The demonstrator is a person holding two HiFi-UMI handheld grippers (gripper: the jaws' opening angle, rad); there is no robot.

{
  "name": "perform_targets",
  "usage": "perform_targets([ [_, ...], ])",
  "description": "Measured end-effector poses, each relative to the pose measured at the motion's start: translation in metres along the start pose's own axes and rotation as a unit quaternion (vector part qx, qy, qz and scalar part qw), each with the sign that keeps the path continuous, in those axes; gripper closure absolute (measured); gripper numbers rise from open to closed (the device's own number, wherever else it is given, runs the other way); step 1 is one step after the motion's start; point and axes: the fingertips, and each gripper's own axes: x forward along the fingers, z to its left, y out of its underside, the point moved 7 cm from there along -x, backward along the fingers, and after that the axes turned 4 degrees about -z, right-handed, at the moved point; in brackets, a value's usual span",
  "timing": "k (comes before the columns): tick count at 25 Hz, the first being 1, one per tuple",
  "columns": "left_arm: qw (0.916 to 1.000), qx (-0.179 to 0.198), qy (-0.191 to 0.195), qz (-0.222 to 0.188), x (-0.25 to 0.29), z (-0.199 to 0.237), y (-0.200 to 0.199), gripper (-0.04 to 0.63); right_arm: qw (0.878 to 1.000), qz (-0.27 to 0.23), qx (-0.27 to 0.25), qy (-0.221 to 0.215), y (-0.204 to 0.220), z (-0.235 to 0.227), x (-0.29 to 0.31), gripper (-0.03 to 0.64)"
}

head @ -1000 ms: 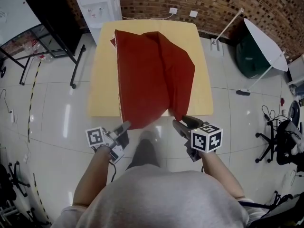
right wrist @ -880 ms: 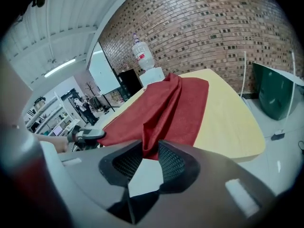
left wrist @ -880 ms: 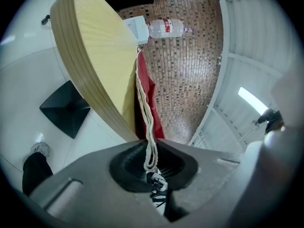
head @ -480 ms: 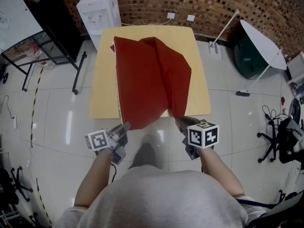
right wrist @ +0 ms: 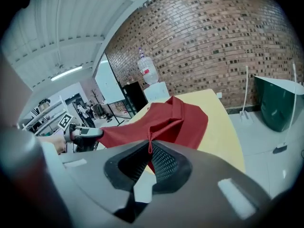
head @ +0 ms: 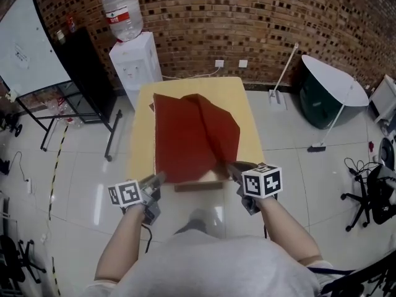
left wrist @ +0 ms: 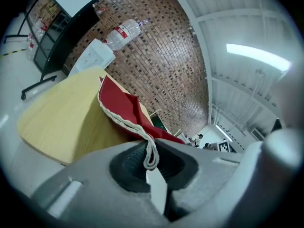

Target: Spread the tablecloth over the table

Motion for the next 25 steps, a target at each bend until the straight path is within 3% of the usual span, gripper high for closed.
perform_targets([
  [7,0.9969,0.078,-0.012,0.001,0.044,-0.009,-0.093,0.581,0.999,-0.027,-0.026,-0.008,-0.086,-0.026,0.035,0.607],
  [13,0.9885,0.15,0.003,0.016,0.11,-0.019,-0.21,0.581,0.997,-0.057,-0.048,-0.003,-0.191,-0.054,0.084,0.607],
  [25,0.9773,0.211,0.014,-0.01,0.228,-0.001,-0.423,0.581,0.991,-0.123,-0.056,-0.002,-0.401,-0.11,0.181,0.607],
])
